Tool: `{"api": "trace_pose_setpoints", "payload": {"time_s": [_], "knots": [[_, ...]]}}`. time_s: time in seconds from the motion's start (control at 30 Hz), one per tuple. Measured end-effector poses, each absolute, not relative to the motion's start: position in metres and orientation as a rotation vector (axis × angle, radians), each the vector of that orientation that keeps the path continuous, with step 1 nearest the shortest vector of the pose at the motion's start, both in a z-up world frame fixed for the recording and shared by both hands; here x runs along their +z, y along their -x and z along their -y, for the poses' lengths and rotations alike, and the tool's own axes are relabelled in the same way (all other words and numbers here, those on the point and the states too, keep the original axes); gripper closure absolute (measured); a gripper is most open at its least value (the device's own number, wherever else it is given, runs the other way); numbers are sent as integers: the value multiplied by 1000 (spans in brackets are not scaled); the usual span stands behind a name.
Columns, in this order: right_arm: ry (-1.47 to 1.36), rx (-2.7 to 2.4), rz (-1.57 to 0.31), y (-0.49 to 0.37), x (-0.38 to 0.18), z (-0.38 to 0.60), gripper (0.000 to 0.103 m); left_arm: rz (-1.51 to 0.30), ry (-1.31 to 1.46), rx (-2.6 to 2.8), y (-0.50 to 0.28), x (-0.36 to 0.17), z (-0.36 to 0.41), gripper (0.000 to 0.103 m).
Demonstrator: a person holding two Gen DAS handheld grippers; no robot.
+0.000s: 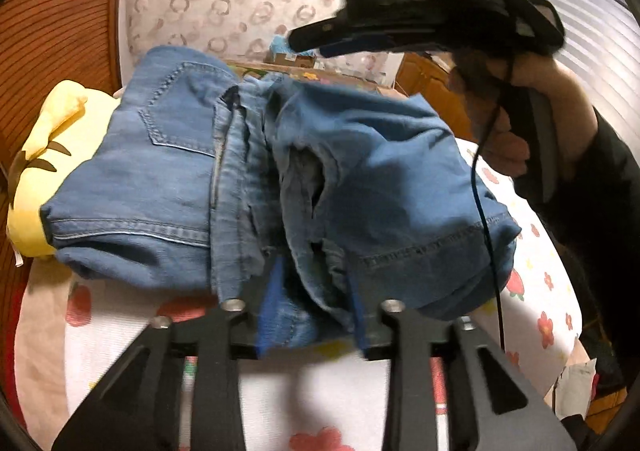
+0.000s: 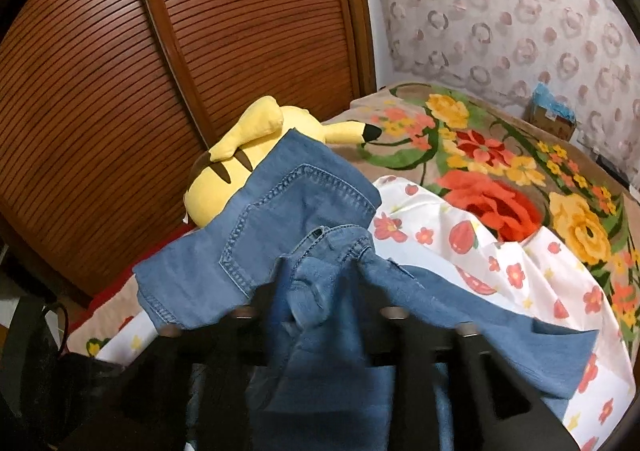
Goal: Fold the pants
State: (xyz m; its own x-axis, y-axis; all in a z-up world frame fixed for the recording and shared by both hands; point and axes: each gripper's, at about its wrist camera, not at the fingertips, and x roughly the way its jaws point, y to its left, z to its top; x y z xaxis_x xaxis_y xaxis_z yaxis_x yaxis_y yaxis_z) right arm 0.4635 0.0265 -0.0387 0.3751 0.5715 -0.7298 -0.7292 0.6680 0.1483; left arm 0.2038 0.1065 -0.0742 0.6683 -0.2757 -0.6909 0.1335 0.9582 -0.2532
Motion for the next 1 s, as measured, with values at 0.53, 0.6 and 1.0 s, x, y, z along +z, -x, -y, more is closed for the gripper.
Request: {"api": "trace_pose_setpoints", "payload": {"time_s": [0.53,0.6,1.0], "knots": [[226,602,-724,-360,20,142,59,-752,179,-158,-206,-63,-114,23],[226,558,-727,-344,20,165,59,-760,171,-150,-207,-66,-115,23],[121,491,-946,-316,-85,196,59,-845,151,-104,-215,-96,-116,23]]}}
